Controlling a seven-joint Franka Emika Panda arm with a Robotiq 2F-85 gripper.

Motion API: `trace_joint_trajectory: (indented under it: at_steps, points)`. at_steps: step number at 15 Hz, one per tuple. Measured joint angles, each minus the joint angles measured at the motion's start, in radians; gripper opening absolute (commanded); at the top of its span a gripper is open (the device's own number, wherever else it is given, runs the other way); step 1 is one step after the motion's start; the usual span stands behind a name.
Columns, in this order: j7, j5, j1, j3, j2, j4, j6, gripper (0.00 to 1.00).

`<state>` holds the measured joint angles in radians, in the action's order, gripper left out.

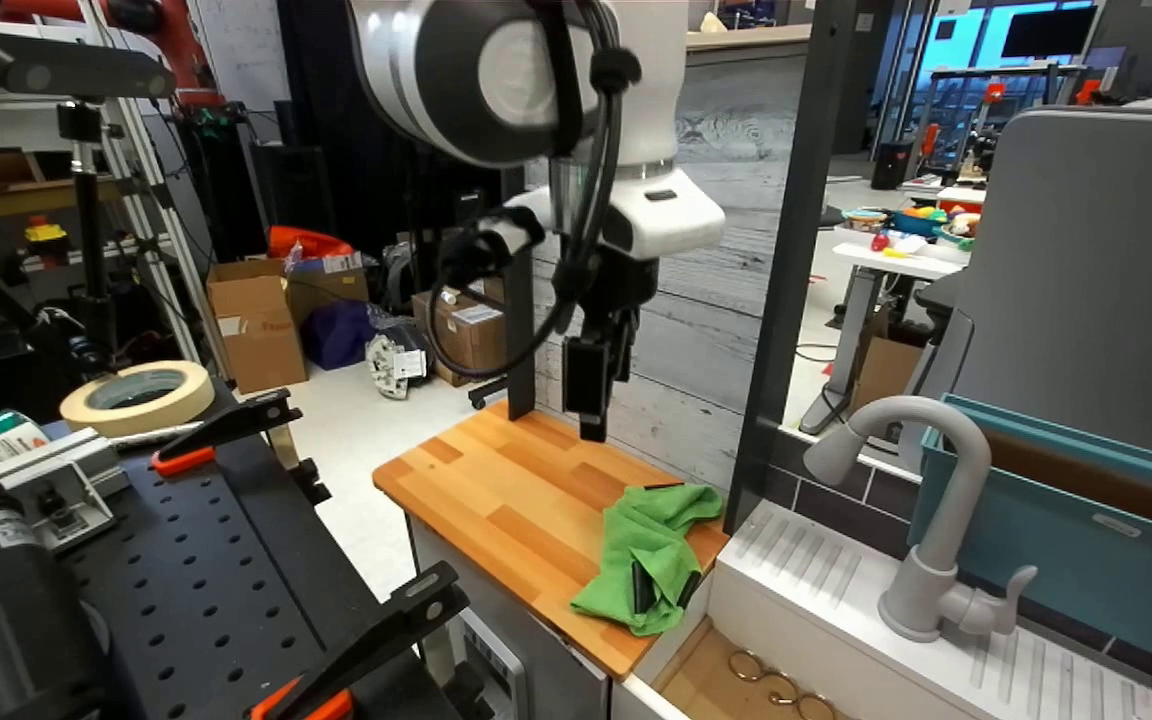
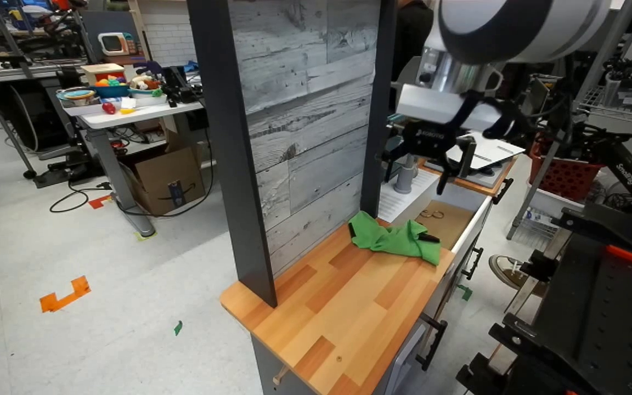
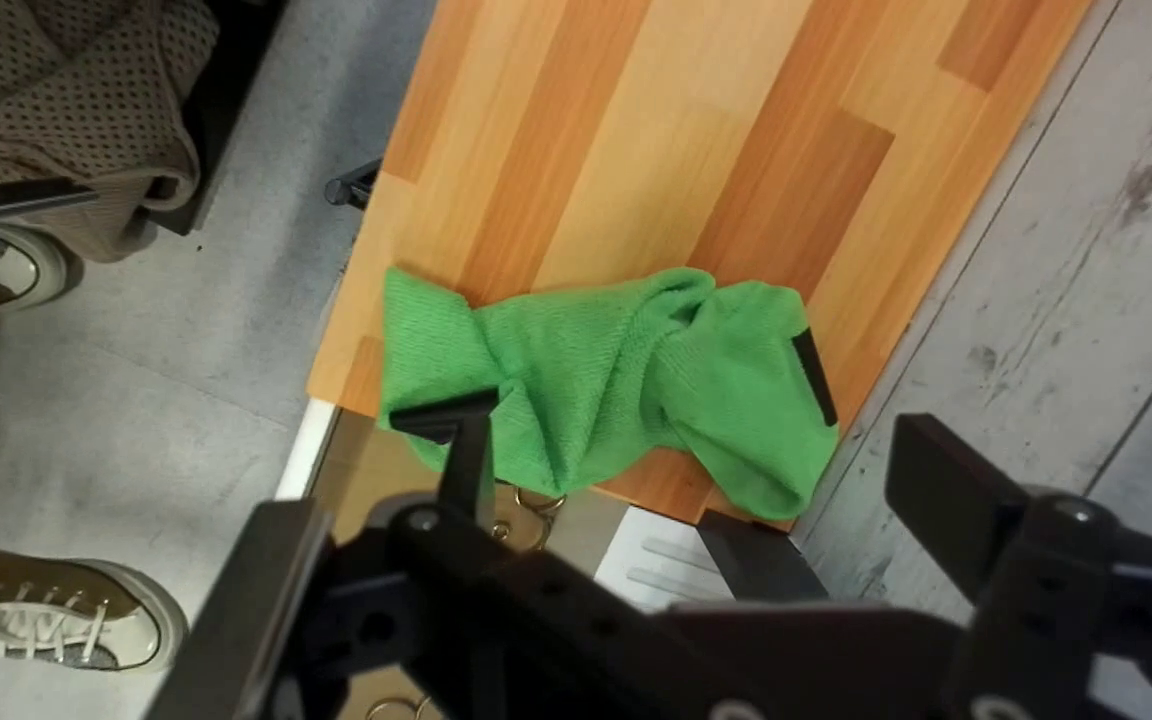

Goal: Move the towel to the left

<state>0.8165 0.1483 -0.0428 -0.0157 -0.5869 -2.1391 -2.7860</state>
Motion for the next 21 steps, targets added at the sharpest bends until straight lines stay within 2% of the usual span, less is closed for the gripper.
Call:
trace_joint_trajectory:
  at_steps: [4, 7, 15, 21]
  points:
    - [0.028, 0.051, 0.048, -0.048, -0.228, 0.216, 0.001, 1.0]
    - [0.028, 0.058, 0.052, -0.053, -0.321, 0.31, 0.002, 1.0]
    - [0.028, 0.058, 0.055, -0.059, -0.332, 0.331, 0.005, 1.0]
    - [0.031, 0.058, 0.13, -0.144, -0.361, 0.306, -0.001, 1.0]
